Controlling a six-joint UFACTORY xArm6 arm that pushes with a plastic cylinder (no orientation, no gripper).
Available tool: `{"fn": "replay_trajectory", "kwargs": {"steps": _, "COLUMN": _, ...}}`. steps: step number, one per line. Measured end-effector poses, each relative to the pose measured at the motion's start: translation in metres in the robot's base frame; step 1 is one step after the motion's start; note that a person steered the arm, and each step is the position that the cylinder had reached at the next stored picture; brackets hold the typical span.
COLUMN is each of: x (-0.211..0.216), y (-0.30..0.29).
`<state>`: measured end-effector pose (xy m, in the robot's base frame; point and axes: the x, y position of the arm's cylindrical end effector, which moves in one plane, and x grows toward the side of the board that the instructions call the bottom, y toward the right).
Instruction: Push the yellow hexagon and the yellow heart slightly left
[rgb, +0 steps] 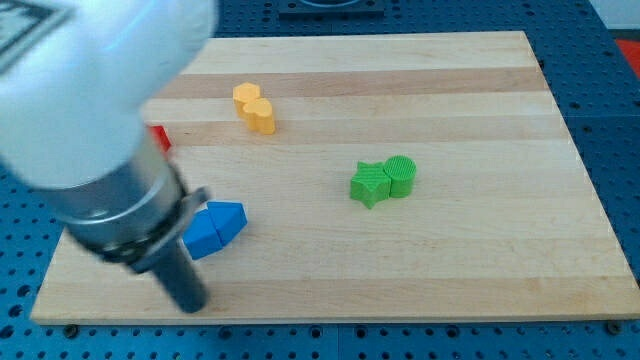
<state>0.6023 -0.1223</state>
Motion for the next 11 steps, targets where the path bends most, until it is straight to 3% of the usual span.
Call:
{"fn": "replay_trajectory", "kwargs": {"steps": 2, "x": -0.053, "y": 0.198}}
{"fn": "replay_trajectory", "kwargs": {"steps": 3, "x": -0.091, "y": 0.268}}
{"fn": "replay_trajectory", "kwargs": {"steps": 4, "x": -0.16, "y": 0.28}}
{"fn": "replay_trajectory", "kwargs": {"steps": 5, "x": -0.212, "y": 0.241}}
{"fn": "replay_trajectory", "kwargs": {"steps": 6, "x": -0.231, "y": 0.182}}
{"fn": "replay_trajectory", "kwargs": {"steps": 9, "x": -0.273, "y": 0.088}}
{"fn": "replay_trajectory", "kwargs": {"steps": 11, "x": -0.262, "y": 0.042}}
